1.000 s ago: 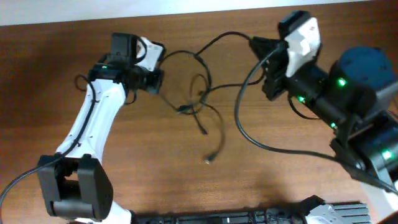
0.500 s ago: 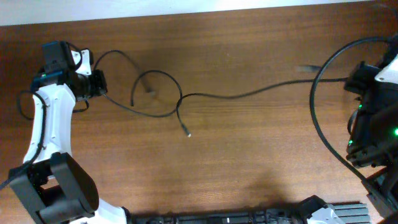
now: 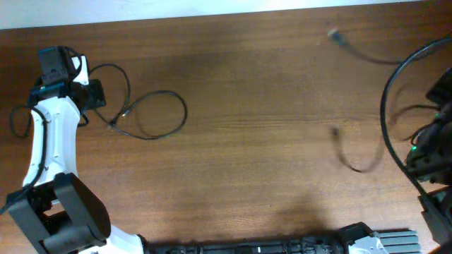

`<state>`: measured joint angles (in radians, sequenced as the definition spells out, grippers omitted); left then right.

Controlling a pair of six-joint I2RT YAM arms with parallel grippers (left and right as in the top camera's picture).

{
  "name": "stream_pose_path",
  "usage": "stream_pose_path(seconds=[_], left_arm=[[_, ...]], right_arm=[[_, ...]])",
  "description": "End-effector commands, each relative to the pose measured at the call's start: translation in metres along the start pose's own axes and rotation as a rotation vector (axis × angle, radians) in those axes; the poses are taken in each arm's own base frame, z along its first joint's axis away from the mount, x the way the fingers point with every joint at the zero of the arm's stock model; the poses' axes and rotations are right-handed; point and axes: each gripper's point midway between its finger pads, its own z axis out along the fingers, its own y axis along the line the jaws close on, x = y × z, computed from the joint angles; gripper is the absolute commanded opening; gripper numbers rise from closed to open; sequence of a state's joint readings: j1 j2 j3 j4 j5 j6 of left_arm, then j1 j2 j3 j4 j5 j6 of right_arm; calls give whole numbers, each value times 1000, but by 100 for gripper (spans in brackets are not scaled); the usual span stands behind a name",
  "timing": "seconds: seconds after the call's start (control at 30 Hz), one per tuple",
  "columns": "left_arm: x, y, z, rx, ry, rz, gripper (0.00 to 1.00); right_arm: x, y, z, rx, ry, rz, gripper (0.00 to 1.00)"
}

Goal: Untangle cables

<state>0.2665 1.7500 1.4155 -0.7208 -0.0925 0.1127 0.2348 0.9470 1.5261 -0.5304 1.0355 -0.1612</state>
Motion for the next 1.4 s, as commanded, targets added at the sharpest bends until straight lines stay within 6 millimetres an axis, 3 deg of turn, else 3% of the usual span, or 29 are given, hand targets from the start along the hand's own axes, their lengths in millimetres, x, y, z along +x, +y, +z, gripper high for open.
stream_pose_path(seconds=[0.0, 0.07, 0.17, 0.3, 0.4, 0.53, 0.6, 0.67, 0.73, 0.77, 0.87, 0.93, 1.03, 1.07, 1.1, 1.13, 1.17, 1.27, 1.37], left_arm=[[7, -10, 5, 91, 20, 25, 0], [8, -41, -1, 274, 11, 39, 0], [19, -89, -22, 571, -13, 222, 0], [35, -116, -33, 659, 37, 281, 0], [42, -148, -42, 711, 51, 350, 0], [52, -186, -53, 756, 66, 441, 0], [56, -201, -58, 775, 69, 478, 0], [57, -213, -62, 788, 55, 510, 0], [56, -221, -64, 797, 43, 530, 0], [57, -234, -71, 839, 27, 548, 0], [61, -250, -79, 883, 19, 577, 0], [67, -261, -84, 899, 23, 607, 0], [72, -272, -89, 913, 22, 637, 0], [71, -275, -90, 916, 13, 643, 0], [70, -277, -91, 917, 3, 649, 0], [68, -279, -92, 925, -7, 652, 0], [68, -280, -92, 929, -11, 652, 0], [68, -280, -92, 929, -10, 652, 0], [69, -279, -92, 929, -3, 651, 0]], right_arm=[[-9, -6, -2, -11, -20, 20, 4], [-8, 1, 1, -26, -16, 10, 4], [-1, 17, 10, -29, 8, -28, 4], [10, 34, 32, 6, 41, -71, 4], [17, 35, 67, 110, 52, -66, 4], [15, -8, 124, 317, -5, 24, 4], [22, -8, 165, 237, -35, 15, 4], [50, 16, 202, 80, 12, -36, 4], [74, 35, 221, 8, 58, -63, 4], [105, 60, 241, -70, 114, -88, 4], [167, 86, 267, -125, 244, -136, 4], [223, 91, 283, -121, 368, -183, 4], [279, 76, 290, -88, 517, -218, 4], [290, 70, 291, -76, 550, -215, 4], [297, 60, 290, -56, 579, -194, 21], [300, 53, 290, -39, 594, -167, 72], [301, 50, 289, -32, 602, -154, 95], [305, 64, 282, -126, 631, -128, 97], [289, 90, 266, -306, 624, -67, 97]])
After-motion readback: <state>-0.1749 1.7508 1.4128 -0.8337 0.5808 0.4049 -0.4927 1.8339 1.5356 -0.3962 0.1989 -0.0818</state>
